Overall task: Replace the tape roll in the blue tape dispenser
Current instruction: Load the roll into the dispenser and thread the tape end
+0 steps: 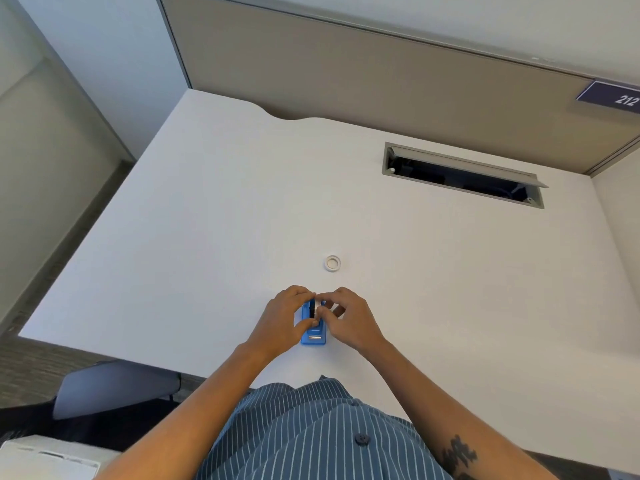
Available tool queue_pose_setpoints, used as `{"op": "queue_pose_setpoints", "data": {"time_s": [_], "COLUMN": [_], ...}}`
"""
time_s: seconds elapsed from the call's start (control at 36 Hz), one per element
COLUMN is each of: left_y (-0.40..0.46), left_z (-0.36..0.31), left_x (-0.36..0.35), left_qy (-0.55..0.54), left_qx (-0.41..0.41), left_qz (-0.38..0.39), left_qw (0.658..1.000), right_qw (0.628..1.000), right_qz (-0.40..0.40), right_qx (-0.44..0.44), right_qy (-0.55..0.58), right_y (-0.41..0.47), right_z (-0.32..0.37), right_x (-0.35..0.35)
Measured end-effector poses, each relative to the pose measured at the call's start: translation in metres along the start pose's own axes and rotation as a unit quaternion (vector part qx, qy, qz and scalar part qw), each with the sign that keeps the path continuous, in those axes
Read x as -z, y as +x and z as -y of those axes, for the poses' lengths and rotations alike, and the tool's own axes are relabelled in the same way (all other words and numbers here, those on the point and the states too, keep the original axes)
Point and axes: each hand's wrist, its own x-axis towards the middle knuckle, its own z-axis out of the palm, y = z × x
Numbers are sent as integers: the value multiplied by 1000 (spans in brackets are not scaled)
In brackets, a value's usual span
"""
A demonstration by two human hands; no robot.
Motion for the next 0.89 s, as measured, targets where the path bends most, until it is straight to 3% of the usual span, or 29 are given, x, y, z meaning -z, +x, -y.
{"op": "queue_pose_setpoints", "data": {"time_s": [0.28,0.89], "left_y": [3,2], "left_z": [0,5], "left_x": [2,1], "left_qy": [2,-3], "left_qx": [4,-11], "left_qz": [5,7], "left_qw": [1000,1000], "right_qw": [999,989], "right_qz": [37,-41], "right_qx": [34,107], "right_qy": [-11,-91], "right_y": [1,-2], "right_z": [-4,-1], "right_x": [5,4]}}
